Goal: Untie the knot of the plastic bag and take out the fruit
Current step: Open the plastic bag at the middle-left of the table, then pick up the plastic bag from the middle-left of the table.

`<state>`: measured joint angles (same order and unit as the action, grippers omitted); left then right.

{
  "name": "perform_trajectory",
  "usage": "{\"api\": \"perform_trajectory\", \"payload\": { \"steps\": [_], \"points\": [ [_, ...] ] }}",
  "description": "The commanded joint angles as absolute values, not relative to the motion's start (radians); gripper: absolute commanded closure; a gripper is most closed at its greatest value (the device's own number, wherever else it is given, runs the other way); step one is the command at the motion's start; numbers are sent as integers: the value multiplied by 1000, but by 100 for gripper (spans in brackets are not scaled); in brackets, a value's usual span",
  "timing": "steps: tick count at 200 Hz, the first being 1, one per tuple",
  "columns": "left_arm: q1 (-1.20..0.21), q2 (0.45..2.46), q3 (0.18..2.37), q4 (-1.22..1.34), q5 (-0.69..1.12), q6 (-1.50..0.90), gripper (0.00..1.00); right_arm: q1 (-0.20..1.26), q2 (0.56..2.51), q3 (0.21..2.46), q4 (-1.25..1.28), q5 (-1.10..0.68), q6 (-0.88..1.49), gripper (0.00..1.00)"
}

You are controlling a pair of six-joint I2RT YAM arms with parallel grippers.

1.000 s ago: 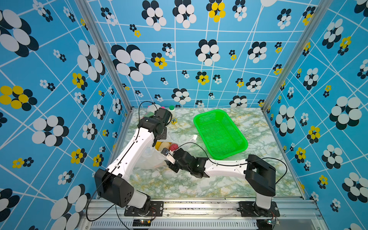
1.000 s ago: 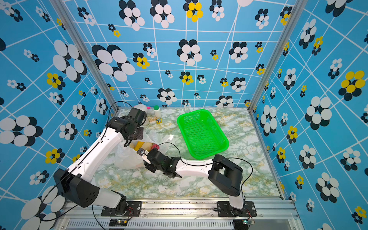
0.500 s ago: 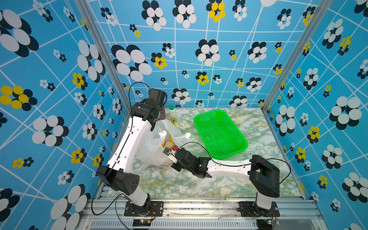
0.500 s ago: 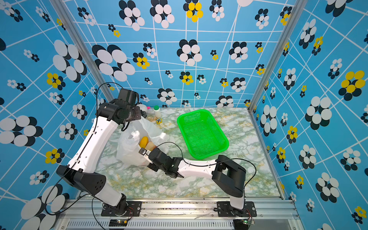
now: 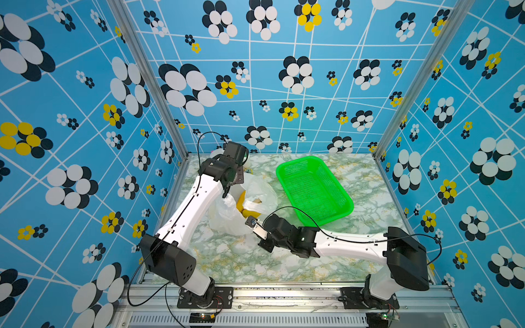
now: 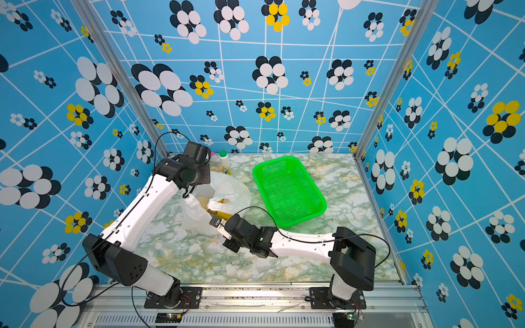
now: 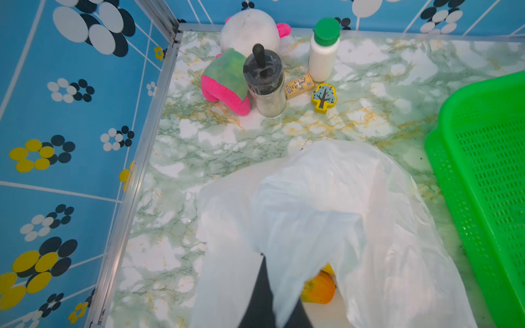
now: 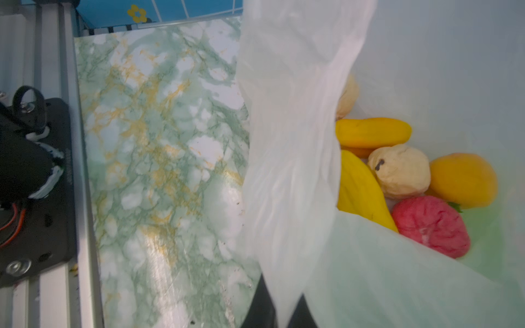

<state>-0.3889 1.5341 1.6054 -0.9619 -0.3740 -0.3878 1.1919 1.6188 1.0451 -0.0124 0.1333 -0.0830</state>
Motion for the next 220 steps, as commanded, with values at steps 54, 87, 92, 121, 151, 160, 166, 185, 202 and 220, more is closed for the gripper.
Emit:
{"api": "perform_trajectory", "payload": {
  "steps": [54,87,92,121,151,160,166,185,202,220],
  "points": [
    [-428,1402,1511,-882,-343,-418,100,1222,1409,1021,-63,194,59,40],
    [-427,1364,1476,-864,-325,-407,100,1222,1433,1098,19,182,123,45],
    [-426,1358,1467,-861,-321,-408,100,1221,1455,1123,12,191,132,48],
    [-428,1311,1386,-824,-286,-424,100,1221,1589,1260,-39,165,171,51],
    [-434,1244,1303,-795,-267,-449,100,1197,1697,1339,-77,246,225,57],
    [-437,1215,1265,-775,-263,-458,100,1170,1704,1337,-72,243,258,60],
    [-438,1197,1241,-765,-261,-463,100,1150,1701,1323,-61,234,283,60],
    [-441,1164,1196,-759,-269,-467,100,1103,1675,1270,-14,218,315,60],
    [-443,1158,1184,-773,-282,-467,100,1095,1646,1227,4,319,314,54],
    [-451,1143,1168,-761,-272,-465,100,1092,1635,1204,-7,453,316,46]
  ]
}}
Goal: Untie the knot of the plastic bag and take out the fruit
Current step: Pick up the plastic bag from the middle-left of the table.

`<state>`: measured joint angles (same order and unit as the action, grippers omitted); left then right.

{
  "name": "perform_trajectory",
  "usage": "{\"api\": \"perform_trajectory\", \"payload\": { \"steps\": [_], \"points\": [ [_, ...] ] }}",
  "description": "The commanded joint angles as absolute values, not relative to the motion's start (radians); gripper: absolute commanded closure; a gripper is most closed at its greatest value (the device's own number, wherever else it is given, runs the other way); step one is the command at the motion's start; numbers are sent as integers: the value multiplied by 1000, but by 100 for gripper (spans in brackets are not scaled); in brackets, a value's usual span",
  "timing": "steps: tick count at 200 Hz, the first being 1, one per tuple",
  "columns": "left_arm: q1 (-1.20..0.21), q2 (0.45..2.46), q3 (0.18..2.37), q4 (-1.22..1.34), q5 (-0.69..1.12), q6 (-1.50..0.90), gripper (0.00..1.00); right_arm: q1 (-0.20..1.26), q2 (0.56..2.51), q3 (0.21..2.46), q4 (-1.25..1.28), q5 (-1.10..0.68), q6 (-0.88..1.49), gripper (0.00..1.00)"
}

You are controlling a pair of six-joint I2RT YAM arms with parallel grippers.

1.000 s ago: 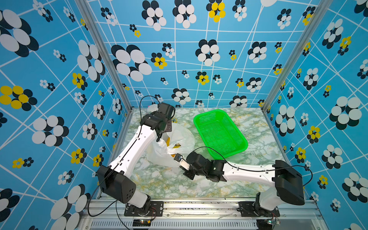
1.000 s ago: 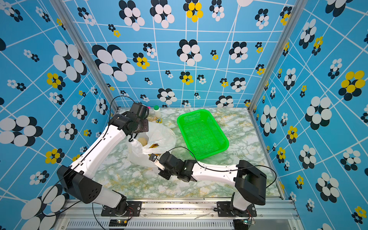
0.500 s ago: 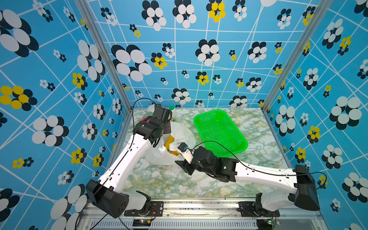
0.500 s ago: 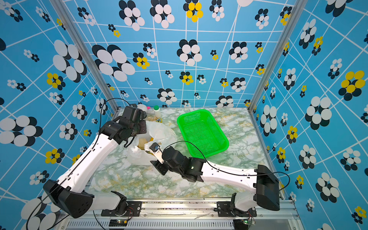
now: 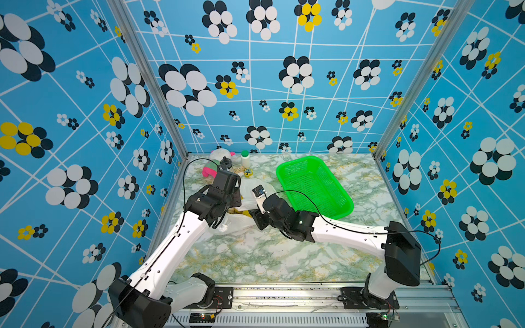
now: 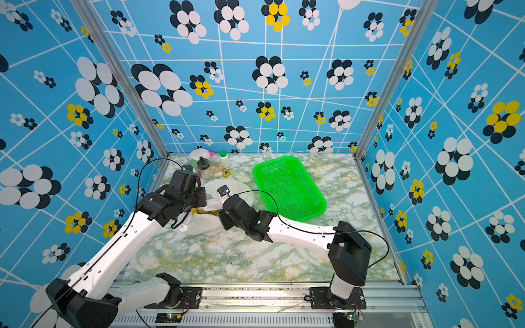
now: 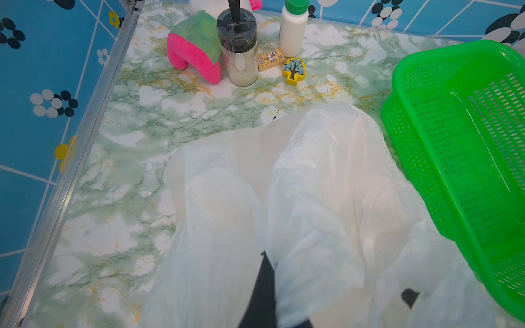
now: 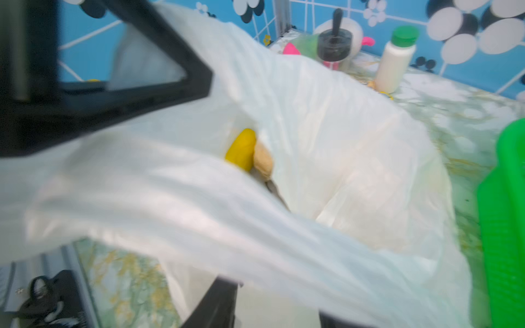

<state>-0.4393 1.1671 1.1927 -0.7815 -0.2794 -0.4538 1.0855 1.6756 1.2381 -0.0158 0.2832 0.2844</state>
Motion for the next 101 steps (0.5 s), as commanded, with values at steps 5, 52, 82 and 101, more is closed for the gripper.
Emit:
{"api": "perform_trajectory", "payload": {
  "steps": [5,52,82,101],
  "points": [
    [-454,1137,1161,-754,-262,-464,100,1089,1638,1203,-16,481,322,45],
    [-478,1054,1130,-719,-202,-460,100,1084,1674,1246,-111,589,393,27],
    [-487,1018,1115,-705,-182,-462,100,1157,1692,1288,-77,596,297,18],
    [-489,1019,1118,-708,-184,-458,100,1200,1710,1334,-90,592,258,20]
  ]
}}
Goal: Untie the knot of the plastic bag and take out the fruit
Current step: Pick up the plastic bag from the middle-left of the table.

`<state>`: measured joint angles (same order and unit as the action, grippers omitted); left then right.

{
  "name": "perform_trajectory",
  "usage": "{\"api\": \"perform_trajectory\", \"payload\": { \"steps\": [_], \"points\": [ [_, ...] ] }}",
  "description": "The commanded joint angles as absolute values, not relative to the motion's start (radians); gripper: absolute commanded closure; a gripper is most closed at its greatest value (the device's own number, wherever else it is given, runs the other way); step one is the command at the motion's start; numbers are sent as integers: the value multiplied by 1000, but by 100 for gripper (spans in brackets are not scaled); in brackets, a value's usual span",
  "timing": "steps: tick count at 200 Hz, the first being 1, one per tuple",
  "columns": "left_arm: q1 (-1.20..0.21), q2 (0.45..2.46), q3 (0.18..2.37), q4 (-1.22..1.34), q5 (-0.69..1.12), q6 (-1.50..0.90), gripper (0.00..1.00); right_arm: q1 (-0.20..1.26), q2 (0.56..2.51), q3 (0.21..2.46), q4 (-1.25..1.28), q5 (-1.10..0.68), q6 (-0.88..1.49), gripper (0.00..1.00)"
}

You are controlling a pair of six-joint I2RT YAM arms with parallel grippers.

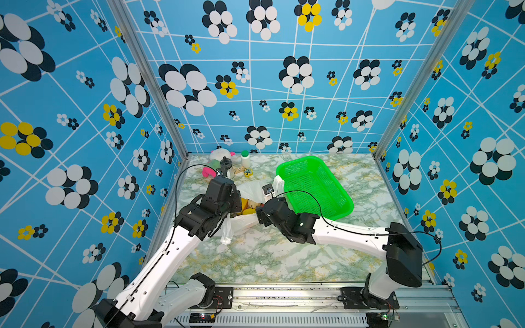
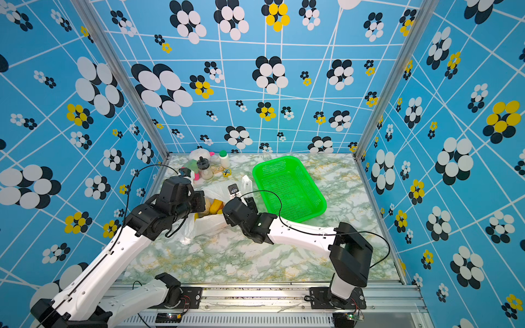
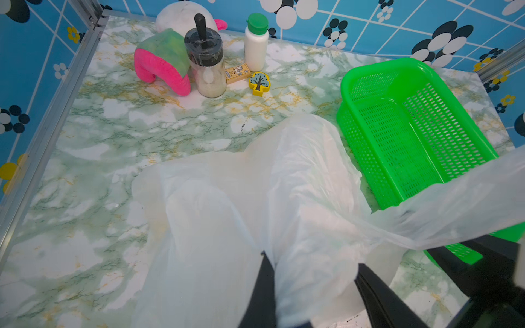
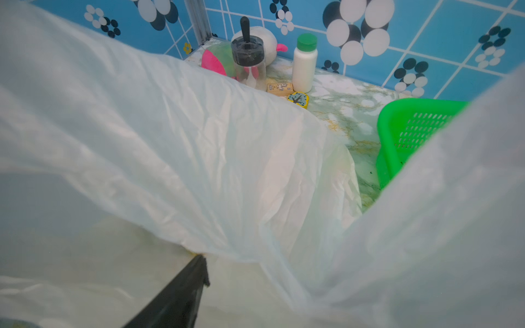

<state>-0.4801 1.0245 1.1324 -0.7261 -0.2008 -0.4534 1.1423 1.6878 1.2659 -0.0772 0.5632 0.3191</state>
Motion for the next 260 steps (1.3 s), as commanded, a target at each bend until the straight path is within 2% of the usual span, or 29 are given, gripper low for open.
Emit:
{"api": "perform_trajectory", "payload": {
  "steps": [1,13,34,45,57,99,141,152,166,175,217,260],
  "points": [
    [-489,1019,1119,-709,-186,-458,100,1201,1709,1333,-89,588,256,21],
    [-489,1014,1124,-712,-207,-459,100,1207,1684,1314,-51,532,255,36],
    [-486,1002,1148,-708,-231,-459,100,1209,1646,1258,50,452,252,74],
    [-485,1002,1176,-712,-240,-458,100,1209,1649,1253,73,430,250,83],
    [-481,1014,1213,-726,-244,-456,100,1209,1655,1260,74,397,247,85],
    [-482,1031,1273,-728,-218,-453,100,1213,1688,1276,91,275,249,81],
    [-482,1020,1281,-729,-178,-458,100,1191,1800,1366,32,379,273,78],
    [-481,1011,1272,-723,-176,-456,100,1167,1818,1377,23,390,293,68],
    [-480,1002,1263,-727,-205,-450,100,1137,1836,1383,25,426,301,36],
    [-476,1001,1261,-735,-237,-450,100,1118,1854,1402,10,456,296,27],
    [-439,965,1245,-739,-251,-451,100,1041,1893,1502,-65,652,260,27],
    [-386,886,1272,-765,-311,-449,100,971,1922,1664,-63,644,213,26]
  ]
}}
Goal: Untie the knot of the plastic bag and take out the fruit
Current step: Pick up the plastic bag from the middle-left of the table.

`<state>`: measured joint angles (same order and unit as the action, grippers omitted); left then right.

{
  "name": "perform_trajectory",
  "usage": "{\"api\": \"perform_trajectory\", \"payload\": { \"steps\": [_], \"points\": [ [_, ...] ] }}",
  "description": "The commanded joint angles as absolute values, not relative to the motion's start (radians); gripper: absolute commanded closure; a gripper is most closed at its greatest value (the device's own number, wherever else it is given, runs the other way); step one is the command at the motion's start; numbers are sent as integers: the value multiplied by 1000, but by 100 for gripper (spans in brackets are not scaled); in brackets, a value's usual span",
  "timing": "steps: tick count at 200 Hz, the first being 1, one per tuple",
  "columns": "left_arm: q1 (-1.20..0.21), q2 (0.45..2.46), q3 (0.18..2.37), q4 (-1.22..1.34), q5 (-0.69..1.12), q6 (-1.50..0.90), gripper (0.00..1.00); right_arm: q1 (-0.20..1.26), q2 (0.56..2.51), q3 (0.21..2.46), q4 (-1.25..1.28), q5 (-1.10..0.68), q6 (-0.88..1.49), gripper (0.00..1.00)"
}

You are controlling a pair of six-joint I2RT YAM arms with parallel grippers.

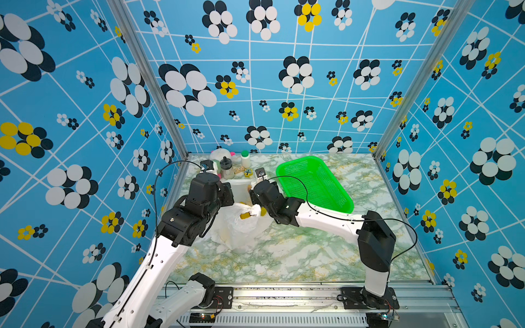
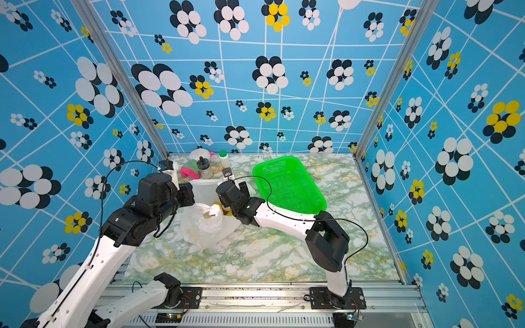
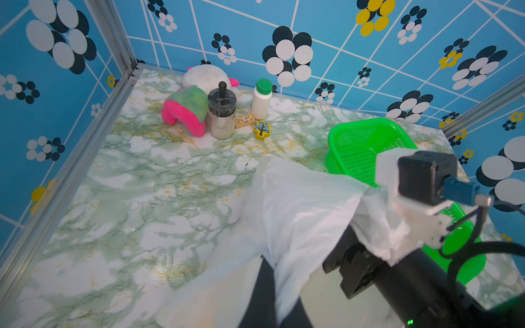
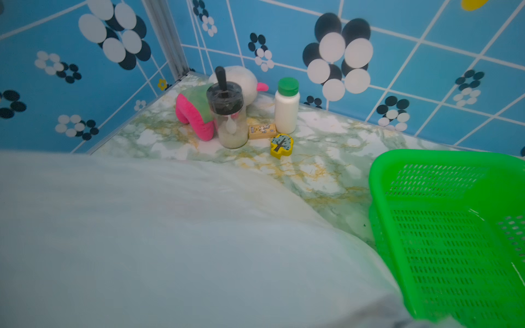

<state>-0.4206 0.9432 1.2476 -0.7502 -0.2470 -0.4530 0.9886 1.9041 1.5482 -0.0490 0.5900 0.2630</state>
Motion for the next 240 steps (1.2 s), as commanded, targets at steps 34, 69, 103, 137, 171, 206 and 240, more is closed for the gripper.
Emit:
{"api": "perform_trajectory", "payload": {
  "steps": [34,69,103,137,171,206,240],
  "points": [
    [-362,889,1367,-792,-329,-431,100,971,1939,1793,-86,635,179,20],
    [-362,911,1354,-762,-258,-445,100,971,1905,1732,-73,636,191,19],
    [-403,924,1205,-702,-195,-480,100,988,1804,1455,51,431,211,19],
    [-538,990,1150,-741,-304,-474,100,1101,1676,1225,181,306,164,18],
    [-580,982,1120,-786,-395,-493,100,1175,1582,1076,261,188,194,15],
    [-587,929,1097,-813,-446,-510,100,1178,1581,1086,224,92,171,15],
    [-605,872,1110,-852,-469,-519,100,1150,1618,1138,157,186,219,16]
  ]
}}
